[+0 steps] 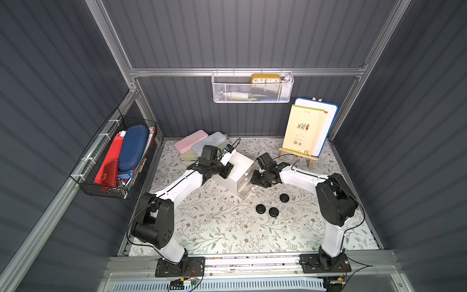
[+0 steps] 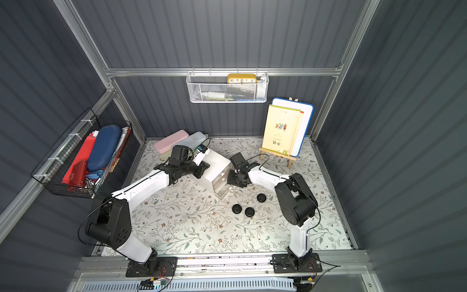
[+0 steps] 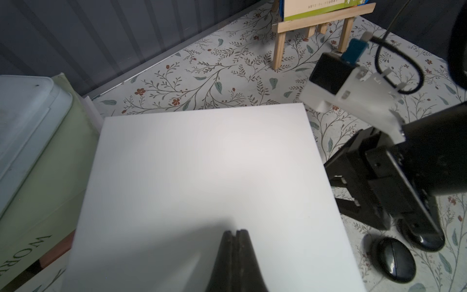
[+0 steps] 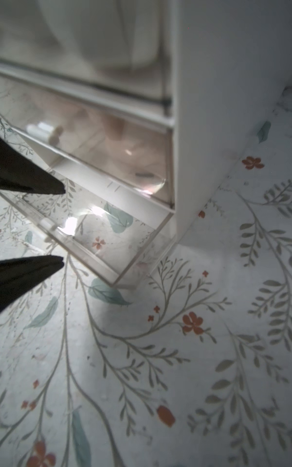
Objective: Put the bluetooth earphones in the drawer according to color
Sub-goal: Open the drawer in the storage box.
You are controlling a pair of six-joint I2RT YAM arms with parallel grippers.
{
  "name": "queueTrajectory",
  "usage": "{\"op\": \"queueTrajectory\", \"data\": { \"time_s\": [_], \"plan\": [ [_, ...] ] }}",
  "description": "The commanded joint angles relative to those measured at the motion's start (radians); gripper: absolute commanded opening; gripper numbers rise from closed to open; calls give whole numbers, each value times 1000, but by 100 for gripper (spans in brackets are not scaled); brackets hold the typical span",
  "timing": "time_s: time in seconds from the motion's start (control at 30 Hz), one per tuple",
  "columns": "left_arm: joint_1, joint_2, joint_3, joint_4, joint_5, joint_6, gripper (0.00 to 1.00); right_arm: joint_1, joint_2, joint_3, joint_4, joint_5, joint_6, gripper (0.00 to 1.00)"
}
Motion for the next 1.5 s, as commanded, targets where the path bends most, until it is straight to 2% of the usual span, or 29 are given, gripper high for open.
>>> {"op": "queueTrajectory", "data": {
  "time_s": [0.0, 0.2, 0.47, 1.1, 1.23, 1.47],
  "plan": [
    [0, 4, -4, -10, -2, 8, 0, -1, 27, 30, -91, 27, 6, 44],
    [2, 8, -5, -9, 0, 7, 0, -1, 52, 34, -104, 30, -1, 44],
    [2, 11, -1, -4, -4, 5, 0, -10, 37, 34, -199, 102, -49, 43],
    [5, 19, 6, -9, -3, 5, 0, -20, -24, -55, -187, 72, -46, 42],
    [3, 21, 7, -9, -4, 5, 0, -20, -35, -60, -165, 63, -48, 45],
    [3, 15, 12, -10, -1, 9, 0, -14, -108, -98, -50, 65, -89, 56]
  ]
}}
